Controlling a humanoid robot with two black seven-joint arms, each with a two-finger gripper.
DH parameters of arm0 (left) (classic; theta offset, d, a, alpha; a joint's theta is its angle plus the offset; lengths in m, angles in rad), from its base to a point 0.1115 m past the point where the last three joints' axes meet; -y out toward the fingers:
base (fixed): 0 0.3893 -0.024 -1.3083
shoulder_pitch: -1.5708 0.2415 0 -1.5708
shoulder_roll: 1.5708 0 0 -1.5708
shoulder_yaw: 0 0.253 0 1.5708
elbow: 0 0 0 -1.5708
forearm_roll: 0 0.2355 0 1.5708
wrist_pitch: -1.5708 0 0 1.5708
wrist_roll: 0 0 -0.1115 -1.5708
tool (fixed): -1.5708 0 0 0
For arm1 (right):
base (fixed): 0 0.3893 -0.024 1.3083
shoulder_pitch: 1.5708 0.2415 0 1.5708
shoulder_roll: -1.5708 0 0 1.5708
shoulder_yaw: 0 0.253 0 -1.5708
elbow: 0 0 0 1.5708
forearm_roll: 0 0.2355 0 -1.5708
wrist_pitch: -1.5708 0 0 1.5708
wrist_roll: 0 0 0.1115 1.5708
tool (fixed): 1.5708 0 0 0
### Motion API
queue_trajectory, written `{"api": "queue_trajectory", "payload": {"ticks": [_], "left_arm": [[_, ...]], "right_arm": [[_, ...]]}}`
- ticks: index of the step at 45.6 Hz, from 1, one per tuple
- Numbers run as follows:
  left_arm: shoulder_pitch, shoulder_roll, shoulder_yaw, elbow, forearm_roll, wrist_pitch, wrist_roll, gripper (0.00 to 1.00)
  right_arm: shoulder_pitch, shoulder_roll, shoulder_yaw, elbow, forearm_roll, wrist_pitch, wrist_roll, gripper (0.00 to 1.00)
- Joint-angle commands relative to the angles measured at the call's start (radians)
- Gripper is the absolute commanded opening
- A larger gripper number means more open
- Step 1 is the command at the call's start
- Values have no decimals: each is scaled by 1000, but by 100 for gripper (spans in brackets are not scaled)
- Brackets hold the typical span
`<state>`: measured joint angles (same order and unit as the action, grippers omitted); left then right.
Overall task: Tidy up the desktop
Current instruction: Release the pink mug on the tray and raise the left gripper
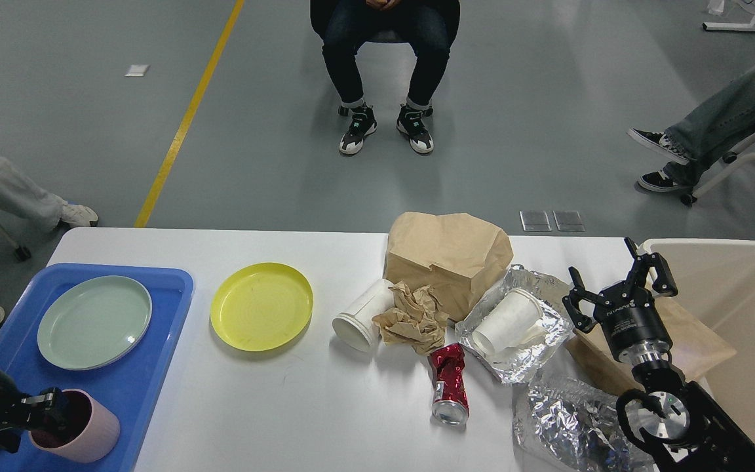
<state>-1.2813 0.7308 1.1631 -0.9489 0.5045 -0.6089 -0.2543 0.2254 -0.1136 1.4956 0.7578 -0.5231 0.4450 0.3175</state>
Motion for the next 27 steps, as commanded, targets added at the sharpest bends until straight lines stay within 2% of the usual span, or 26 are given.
{"api": "queue_trajectory", "payload": {"ticks": [1,5,12,14,19,26,27], "left_arm": [[-55,25,15,-50,-3,-37,0,73],[-173,42,90,-111,-8,-52,-2,75],[-490,1,280,-269,-47,-61,-11,89],[-571,-36,326,-309,-87,-63,-11,94],[-745,-157,409,-384,-219,-80,-8,95],[-934,-300,421,-462,-380,-189,-8,95],[-995,-354,421,-493,-427,-213,-8,95]], "right_arm": [[0,0,-2,2,0,0,0,100],[0,0,0,2,0,1,0,100],[0,0,0,2,0,1,0,100],[0,0,0,2,0,1,0,100],[0,0,0,2,0,0,0,100],[0,0,0,2,0,0,0,100],[0,0,0,0,0,0,0,100]]}}
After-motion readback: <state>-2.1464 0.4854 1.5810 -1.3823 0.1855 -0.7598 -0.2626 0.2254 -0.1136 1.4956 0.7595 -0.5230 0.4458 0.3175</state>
